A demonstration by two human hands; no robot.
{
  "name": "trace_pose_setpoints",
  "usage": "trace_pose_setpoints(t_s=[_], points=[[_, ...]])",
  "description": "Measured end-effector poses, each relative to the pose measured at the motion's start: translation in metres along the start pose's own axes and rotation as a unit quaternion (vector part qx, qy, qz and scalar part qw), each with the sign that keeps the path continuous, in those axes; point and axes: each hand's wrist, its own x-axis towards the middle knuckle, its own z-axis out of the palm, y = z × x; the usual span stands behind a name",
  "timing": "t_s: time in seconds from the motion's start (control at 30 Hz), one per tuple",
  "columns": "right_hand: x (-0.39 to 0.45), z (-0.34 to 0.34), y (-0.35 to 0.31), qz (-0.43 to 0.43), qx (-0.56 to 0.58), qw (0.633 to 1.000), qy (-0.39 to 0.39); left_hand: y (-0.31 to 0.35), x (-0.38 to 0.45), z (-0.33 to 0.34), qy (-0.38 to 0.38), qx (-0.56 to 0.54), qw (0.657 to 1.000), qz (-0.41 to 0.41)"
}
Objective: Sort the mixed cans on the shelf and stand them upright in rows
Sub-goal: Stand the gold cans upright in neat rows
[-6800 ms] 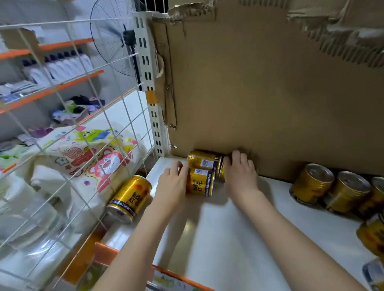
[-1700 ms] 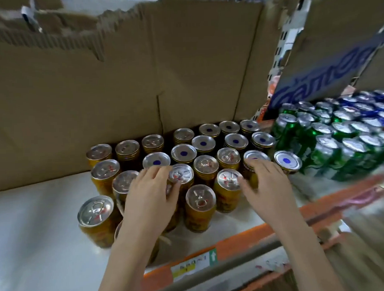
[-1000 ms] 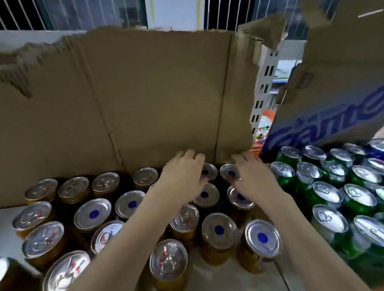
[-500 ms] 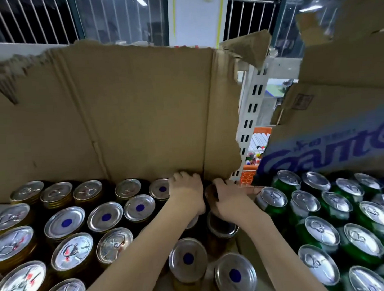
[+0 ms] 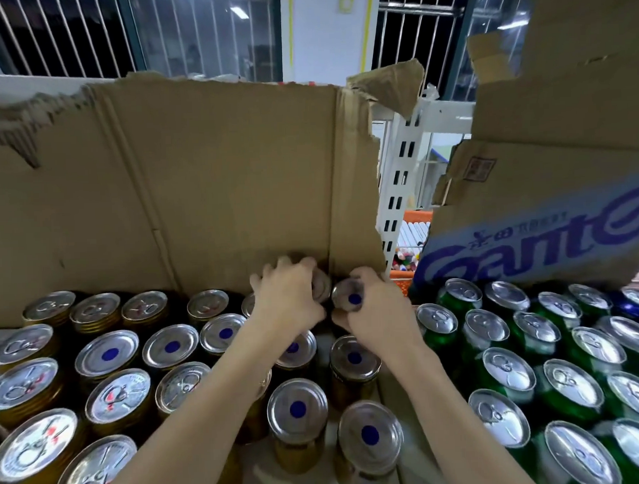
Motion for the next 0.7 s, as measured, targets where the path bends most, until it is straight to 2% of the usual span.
trace_pose_setpoints(t_s=[0.13,0.23,0.33,0.47,0.7], points=[[-0.012,-0.031,-0.014,-0.043,0.066,0.996,0.05,-0.004,-0.025,-0.034,0.094,-0.147,0.985,0.018],[-0.031,-0.039,-0.016,-0.06,0.12,0.989,0.062,-0.013,-0.05,-0.036,0.128,-0.212,0.968,0.028],[-0.049,-0.031,-0.012,-0.062,0.138,0.987,0.045,-0.02,-0.067,-0.024,0.129,-0.236,0.963,0.024],[-0.065,-0.02,-0.001,-0.072,0.167,0.981,0.067,-0.026,-0.076,-0.011,0.113,-0.262,0.958,0.01],[-0.079,-0.01,0.011,-0.011,0.164,0.986,-0.014,-0.029,-0.08,0.004,0.1,-0.331,0.938,-0.01]])
